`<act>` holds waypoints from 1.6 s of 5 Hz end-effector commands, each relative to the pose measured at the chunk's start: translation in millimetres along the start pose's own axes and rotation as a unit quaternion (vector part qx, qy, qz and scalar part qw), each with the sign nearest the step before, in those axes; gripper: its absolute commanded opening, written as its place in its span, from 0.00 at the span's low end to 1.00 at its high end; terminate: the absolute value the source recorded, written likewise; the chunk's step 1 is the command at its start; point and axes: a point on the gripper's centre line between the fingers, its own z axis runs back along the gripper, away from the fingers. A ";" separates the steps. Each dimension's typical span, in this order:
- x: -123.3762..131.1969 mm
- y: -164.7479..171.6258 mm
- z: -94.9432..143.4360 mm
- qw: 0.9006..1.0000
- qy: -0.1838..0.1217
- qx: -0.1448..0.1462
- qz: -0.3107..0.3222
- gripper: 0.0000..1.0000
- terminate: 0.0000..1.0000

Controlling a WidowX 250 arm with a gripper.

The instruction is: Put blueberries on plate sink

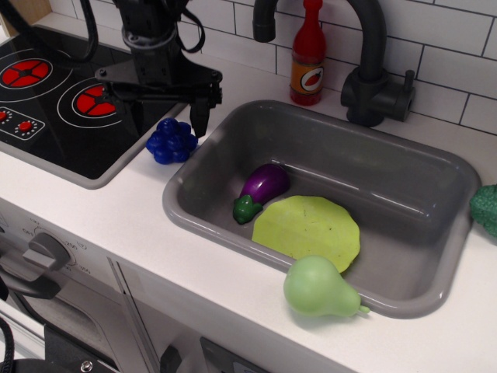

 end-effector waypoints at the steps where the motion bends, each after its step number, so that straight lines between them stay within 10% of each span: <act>1: 4.8 -0.6 -5.5 1.000 -0.019 0.012 0.001 1.00 0.00; 2: 3.4 -2.5 -7.2 1.000 -0.018 0.011 -0.004 0.00 0.00; 6: 11.7 -44.8 53.8 0.998 -0.014 -0.042 0.032 0.00 0.00; 8: -29.8 -96.0 27.8 0.999 0.006 -0.043 0.015 0.00 0.00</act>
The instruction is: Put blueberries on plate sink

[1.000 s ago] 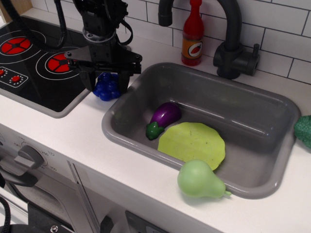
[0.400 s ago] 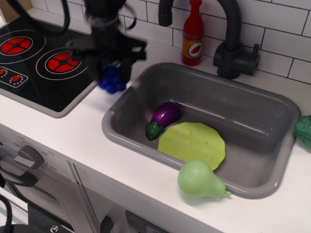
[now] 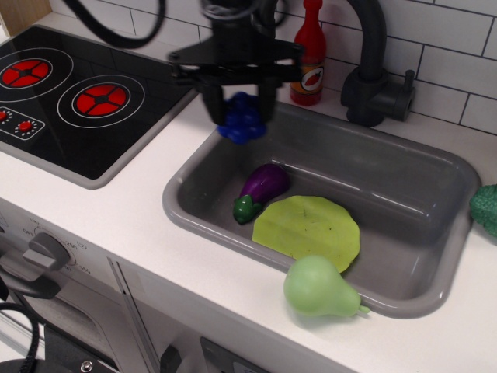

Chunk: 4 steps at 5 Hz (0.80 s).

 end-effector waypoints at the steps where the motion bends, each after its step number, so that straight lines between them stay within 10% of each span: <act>1: -32.2 -24.8 -26.0 1.000 -0.009 0.003 -0.020 0.00 0.00; 4: -54.9 -45.8 -67.8 0.999 -0.013 -0.007 -0.030 0.00 0.00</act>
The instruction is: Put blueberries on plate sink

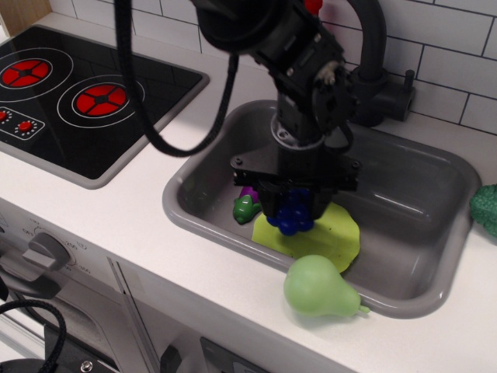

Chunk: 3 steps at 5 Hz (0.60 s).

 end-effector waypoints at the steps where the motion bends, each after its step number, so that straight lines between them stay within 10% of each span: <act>1: -1.3 -14.7 -2.6 1.000 -0.008 -0.022 0.004 0.00 0.00; 2: -0.8 -14.4 -1.2 1.000 0.008 -0.005 0.007 1.00 0.00; 3: 8.4 -14.1 11.3 0.999 -0.004 -0.022 0.032 1.00 0.00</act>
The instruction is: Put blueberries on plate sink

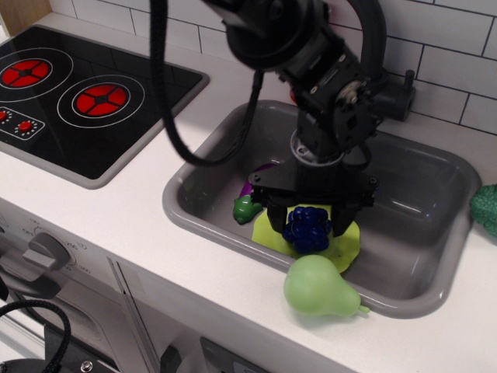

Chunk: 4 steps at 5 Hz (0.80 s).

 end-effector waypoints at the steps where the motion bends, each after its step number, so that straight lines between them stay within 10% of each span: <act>1: 27.4 -7.2 46.0 0.998 -0.036 -0.037 0.031 1.00 0.00; 3: 39.1 -4.2 72.0 0.997 -0.041 -0.056 0.039 1.00 0.00; 4: 39.1 -4.2 72.0 0.997 -0.041 -0.056 0.039 1.00 1.00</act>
